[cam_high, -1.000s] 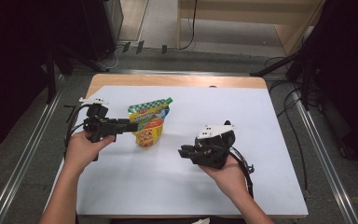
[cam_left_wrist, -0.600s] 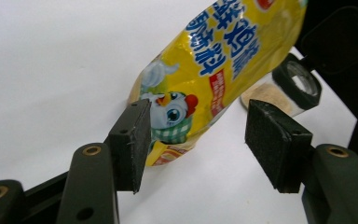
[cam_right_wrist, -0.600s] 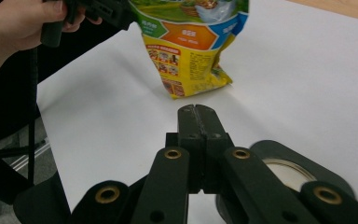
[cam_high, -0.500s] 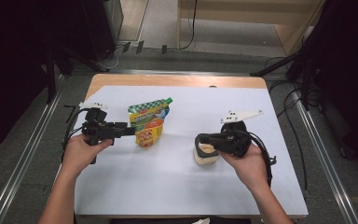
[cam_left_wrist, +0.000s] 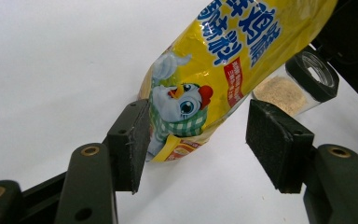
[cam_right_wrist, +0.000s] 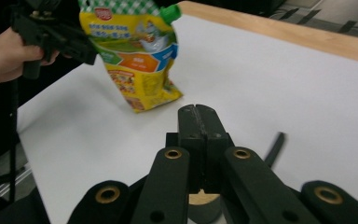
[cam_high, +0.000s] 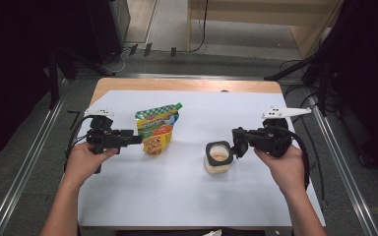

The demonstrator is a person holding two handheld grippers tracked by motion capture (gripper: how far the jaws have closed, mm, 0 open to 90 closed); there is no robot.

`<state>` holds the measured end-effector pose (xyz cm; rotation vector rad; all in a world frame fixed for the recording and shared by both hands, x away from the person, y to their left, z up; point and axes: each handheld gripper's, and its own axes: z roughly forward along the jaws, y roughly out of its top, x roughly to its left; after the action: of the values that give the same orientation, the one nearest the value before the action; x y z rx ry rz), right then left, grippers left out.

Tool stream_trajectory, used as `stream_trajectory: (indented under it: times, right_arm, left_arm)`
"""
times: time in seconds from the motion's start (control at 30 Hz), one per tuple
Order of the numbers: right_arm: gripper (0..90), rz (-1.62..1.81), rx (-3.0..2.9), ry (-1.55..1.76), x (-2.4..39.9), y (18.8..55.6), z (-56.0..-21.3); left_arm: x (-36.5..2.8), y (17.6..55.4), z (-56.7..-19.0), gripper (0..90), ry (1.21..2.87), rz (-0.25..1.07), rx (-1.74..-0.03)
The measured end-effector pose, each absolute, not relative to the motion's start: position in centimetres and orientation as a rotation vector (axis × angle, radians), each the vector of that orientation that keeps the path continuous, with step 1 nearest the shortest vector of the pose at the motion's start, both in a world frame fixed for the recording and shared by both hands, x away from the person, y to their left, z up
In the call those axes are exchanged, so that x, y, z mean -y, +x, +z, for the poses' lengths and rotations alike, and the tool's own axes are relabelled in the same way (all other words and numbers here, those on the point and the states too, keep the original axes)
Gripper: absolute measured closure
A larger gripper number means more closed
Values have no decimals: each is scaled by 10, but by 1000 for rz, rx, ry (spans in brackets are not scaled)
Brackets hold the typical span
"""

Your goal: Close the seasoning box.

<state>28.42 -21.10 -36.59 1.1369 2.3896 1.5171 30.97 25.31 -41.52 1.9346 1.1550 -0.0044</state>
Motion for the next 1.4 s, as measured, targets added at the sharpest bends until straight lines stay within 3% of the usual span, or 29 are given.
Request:
stream_trajectory:
  times: [0.53, 0.7, 0.93, 1.4]
  right_arm:
    - [900, 1474, -2292, 1331, 251, 299, -389]
    - [900, 1441, -2309, 1360, 249, 303, -401]
    - [900, 1420, -2357, 1366, 239, 307, -414]
    - [900, 1405, -2393, 1359, 228, 305, -421]
  left_arm:
    - [-274, 307, -418, 400, 1928, 28, -1176]
    - [-281, 307, -423, 402, 1928, 78, -1170]
    - [-285, 315, -434, 397, 1893, 48, -1266]
    - [-284, 318, -436, 373, 1859, 67, -1280]
